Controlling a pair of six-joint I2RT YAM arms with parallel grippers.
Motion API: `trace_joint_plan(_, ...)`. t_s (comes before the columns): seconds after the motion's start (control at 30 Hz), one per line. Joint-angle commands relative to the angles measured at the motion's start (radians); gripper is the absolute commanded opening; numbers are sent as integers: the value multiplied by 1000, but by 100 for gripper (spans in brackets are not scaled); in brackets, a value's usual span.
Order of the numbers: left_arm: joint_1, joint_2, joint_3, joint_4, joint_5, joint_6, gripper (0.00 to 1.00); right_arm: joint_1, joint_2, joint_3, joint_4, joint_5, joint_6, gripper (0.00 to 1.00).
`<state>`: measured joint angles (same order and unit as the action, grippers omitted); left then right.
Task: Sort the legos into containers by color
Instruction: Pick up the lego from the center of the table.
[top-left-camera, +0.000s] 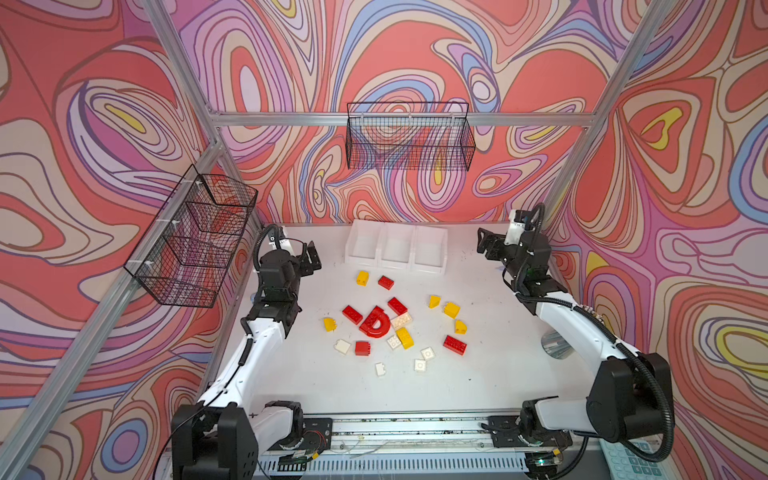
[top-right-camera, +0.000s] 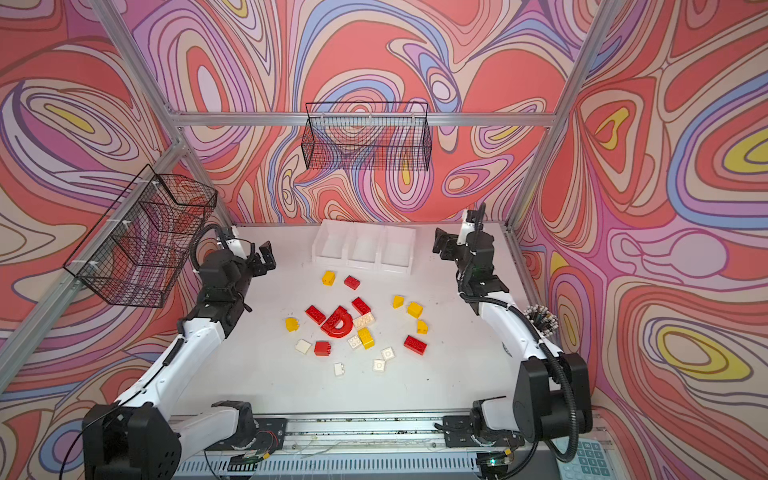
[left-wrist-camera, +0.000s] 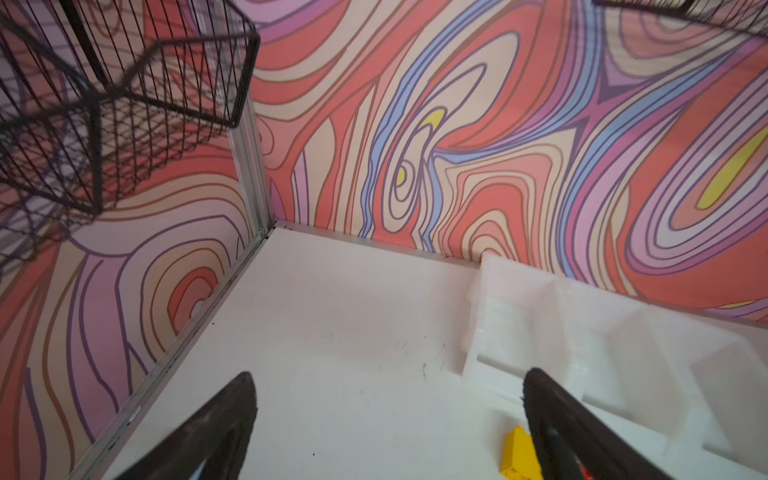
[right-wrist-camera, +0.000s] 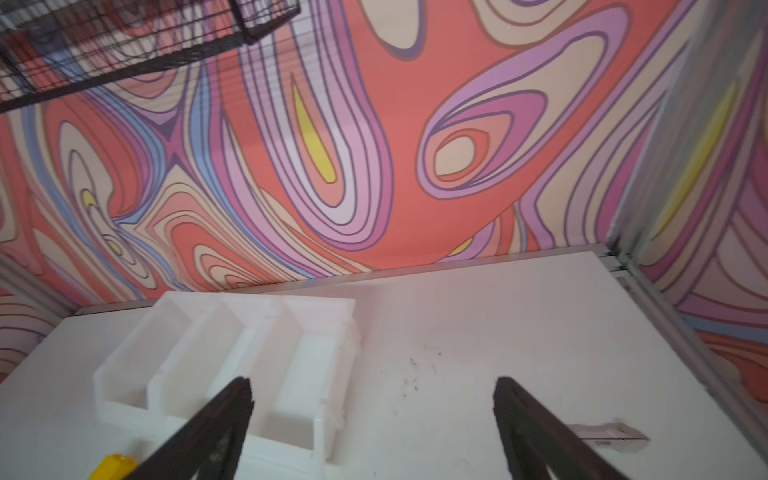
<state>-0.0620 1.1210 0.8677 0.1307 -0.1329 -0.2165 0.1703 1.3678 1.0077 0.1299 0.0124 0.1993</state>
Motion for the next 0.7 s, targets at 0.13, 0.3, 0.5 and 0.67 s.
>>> trace_joint_plan(0.13,-77,-80,144,-499,125,-135,100,218,48,127,-359,-17,-67,89)
trace_joint_plan(0.3,-140,-104,127,-610,167,-114,100,277,103,119,-468,-46,-94,87)
trace_joint_plan(0.5,-237,-101,137,-694,123,-44,100,322,189,98,-549,28,-84,87)
trace_joint_plan(0.67,-246,-88,158,-721,147,-43,100,344,291,101,-559,57,-42,76)
